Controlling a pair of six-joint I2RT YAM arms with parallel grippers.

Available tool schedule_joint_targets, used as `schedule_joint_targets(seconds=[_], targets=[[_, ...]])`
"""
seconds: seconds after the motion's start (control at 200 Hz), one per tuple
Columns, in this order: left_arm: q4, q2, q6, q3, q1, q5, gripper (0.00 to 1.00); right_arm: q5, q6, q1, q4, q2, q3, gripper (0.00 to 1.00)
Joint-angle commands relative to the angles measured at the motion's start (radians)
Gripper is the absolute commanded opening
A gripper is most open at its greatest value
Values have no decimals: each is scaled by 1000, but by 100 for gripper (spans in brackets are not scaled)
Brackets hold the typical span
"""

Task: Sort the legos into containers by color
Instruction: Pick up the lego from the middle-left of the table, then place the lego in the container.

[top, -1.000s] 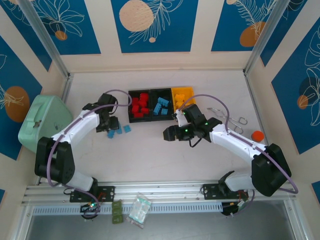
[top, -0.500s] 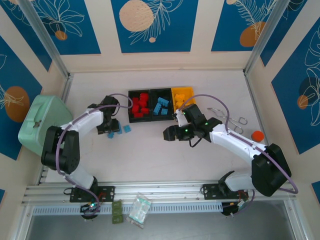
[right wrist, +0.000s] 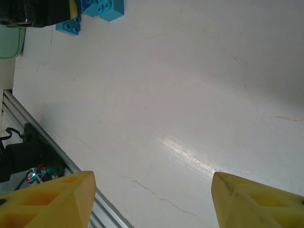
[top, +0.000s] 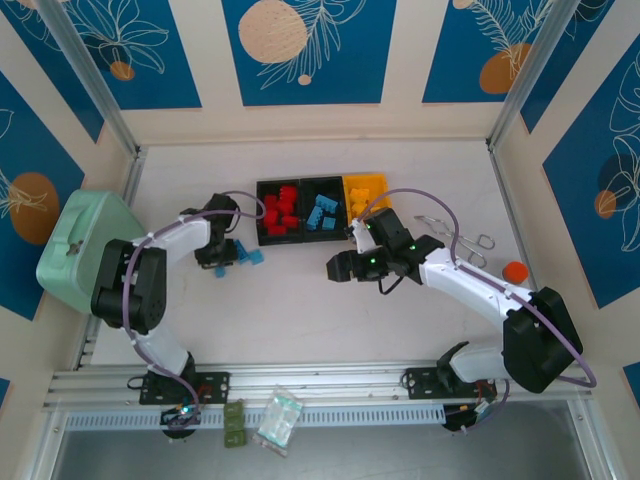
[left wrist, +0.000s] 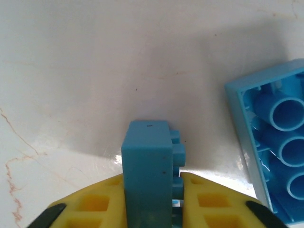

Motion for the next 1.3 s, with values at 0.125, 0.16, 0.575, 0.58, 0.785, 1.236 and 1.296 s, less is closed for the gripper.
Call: schedule_joint_targets(seconds=[0.125, 0.16, 0.575, 0.58, 0.785, 1.236, 1.296], targets=[[-54, -79, 11, 1, 9, 38, 16, 9, -1, -6, -4, -2, 16, 66], [-60, -97, 10, 5, 7, 51, 16, 10, -2, -8, -4, 0, 17, 66], [-74, -104, -61, 214, -195, 141, 15, 42, 17, -119, -46, -58, 14, 66], [-74, -100, -60, 219, -196, 142, 15, 42, 16, -120, -46, -60, 13, 66], [-106, 103, -53, 495, -305, 148, 15, 35, 46, -188, -54, -135, -49, 66], [-290, 561, -5, 1138, -373, 111, 18, 27, 64, -239, -61, -230, -126, 66], [-324, 612, 3, 1210, -374, 78, 18, 21, 63, -244, -61, -231, -130, 66]])
